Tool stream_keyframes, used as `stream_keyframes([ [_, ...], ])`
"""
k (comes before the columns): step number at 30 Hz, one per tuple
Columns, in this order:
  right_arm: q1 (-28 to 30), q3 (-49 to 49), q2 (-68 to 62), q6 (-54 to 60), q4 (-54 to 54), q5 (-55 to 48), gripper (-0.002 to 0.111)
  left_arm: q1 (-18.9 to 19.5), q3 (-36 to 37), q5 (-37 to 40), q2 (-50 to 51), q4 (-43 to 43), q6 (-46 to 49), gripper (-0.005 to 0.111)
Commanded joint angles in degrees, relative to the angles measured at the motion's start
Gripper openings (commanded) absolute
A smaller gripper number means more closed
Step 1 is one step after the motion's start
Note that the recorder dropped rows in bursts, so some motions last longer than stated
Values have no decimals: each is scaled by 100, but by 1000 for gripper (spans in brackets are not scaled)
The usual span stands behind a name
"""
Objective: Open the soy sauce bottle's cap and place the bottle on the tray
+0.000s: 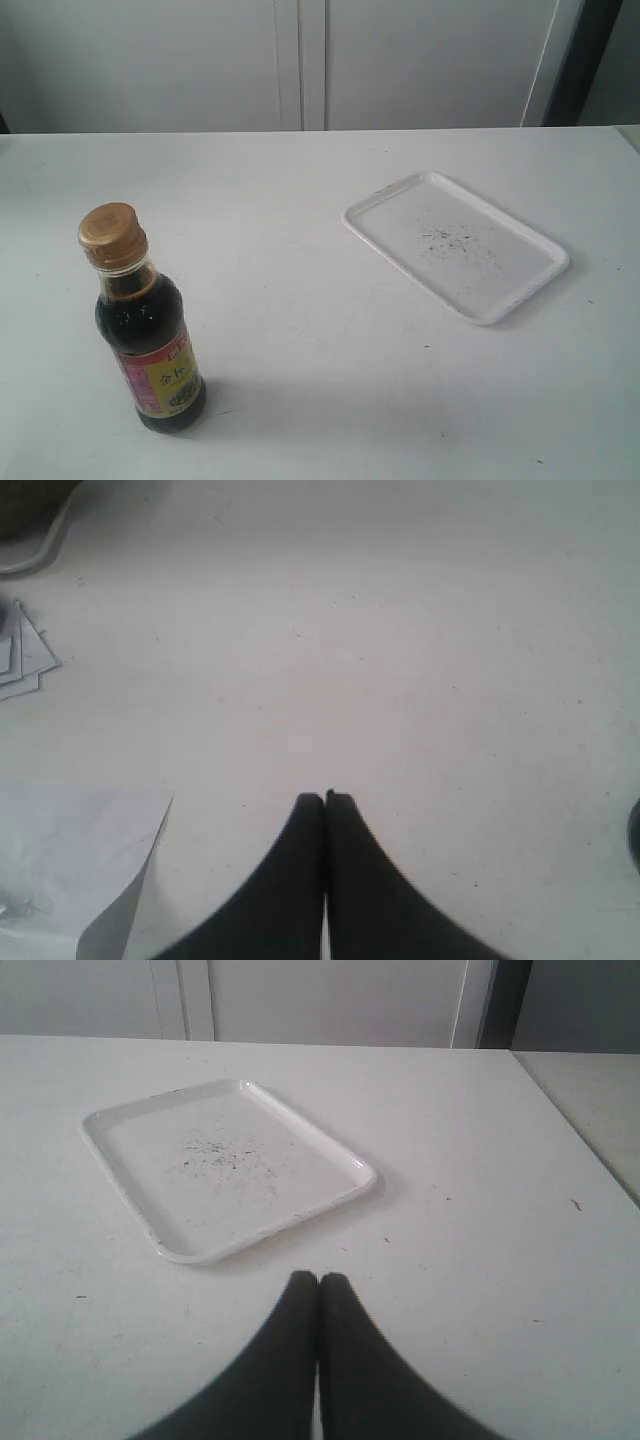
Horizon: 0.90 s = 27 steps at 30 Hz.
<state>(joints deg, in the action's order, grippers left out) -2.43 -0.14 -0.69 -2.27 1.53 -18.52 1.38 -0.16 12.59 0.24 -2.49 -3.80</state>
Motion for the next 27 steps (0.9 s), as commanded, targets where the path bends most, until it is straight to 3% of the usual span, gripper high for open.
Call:
stream_keyframes([
  [1,19,14,15,-8,19,43,0,12,16,-155,-24,-65,13,0],
  [8,19,14,15,-8,19,43,0,12,16,-1009,-24,-65,-637,0],
  [21,19,14,15,-104,19,43,0,12,16,-3458,-24,-65,-781,0],
  [27,19,14,15,-104,19,43,0,12,-551,-3519,159,206,-1152,0],
])
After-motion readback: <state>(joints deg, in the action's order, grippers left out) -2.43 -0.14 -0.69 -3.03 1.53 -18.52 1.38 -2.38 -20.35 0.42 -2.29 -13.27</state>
